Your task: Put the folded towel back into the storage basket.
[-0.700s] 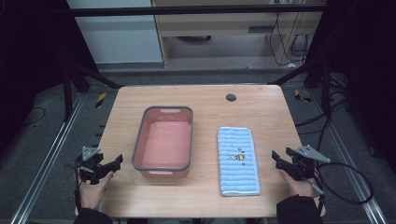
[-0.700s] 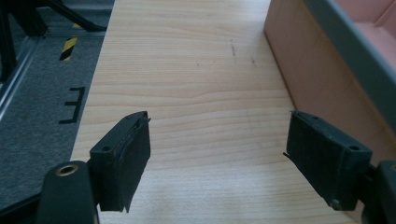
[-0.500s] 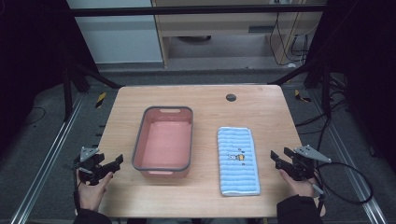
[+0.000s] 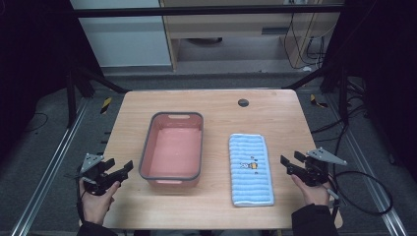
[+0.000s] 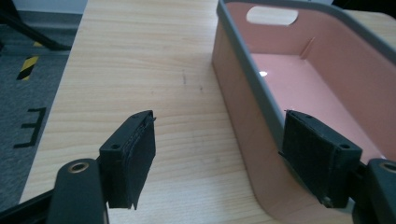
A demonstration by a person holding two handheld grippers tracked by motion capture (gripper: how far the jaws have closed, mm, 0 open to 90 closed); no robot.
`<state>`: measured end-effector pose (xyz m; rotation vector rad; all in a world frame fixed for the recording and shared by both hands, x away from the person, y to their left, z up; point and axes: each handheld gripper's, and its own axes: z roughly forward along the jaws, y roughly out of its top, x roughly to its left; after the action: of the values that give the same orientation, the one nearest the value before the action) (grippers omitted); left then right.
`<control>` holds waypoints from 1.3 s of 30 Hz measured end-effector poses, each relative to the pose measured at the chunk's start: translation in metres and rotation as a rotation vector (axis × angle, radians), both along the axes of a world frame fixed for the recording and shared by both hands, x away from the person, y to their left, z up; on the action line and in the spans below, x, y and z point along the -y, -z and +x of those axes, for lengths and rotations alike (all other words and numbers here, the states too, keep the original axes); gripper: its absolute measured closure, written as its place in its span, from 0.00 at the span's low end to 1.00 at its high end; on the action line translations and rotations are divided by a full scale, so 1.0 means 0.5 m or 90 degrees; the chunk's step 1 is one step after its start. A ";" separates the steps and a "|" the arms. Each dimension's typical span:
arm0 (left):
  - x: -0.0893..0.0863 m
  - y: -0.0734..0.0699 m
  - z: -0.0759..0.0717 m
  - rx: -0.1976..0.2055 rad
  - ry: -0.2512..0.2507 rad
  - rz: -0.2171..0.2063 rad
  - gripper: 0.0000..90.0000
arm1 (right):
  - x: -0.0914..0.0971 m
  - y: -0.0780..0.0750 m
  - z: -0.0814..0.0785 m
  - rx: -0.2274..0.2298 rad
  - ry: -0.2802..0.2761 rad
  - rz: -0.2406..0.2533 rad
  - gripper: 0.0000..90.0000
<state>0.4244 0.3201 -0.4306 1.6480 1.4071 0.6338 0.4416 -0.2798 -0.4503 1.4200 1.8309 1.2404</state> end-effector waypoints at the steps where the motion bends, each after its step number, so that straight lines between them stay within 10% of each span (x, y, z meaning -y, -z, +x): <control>1: 0.002 -0.003 0.000 0.002 0.003 0.000 0.29 | 0.000 -0.002 0.002 -0.001 -0.001 0.000 0.44; 39: 0.202 -0.086 0.025 0.046 0.124 0.026 0.31 | -0.032 -0.110 0.066 0.039 -0.030 -0.016 0.52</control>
<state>0.4368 0.2188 -0.3877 1.7506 1.1714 0.6066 0.4748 -0.2639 -0.3956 1.3170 1.8425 1.2653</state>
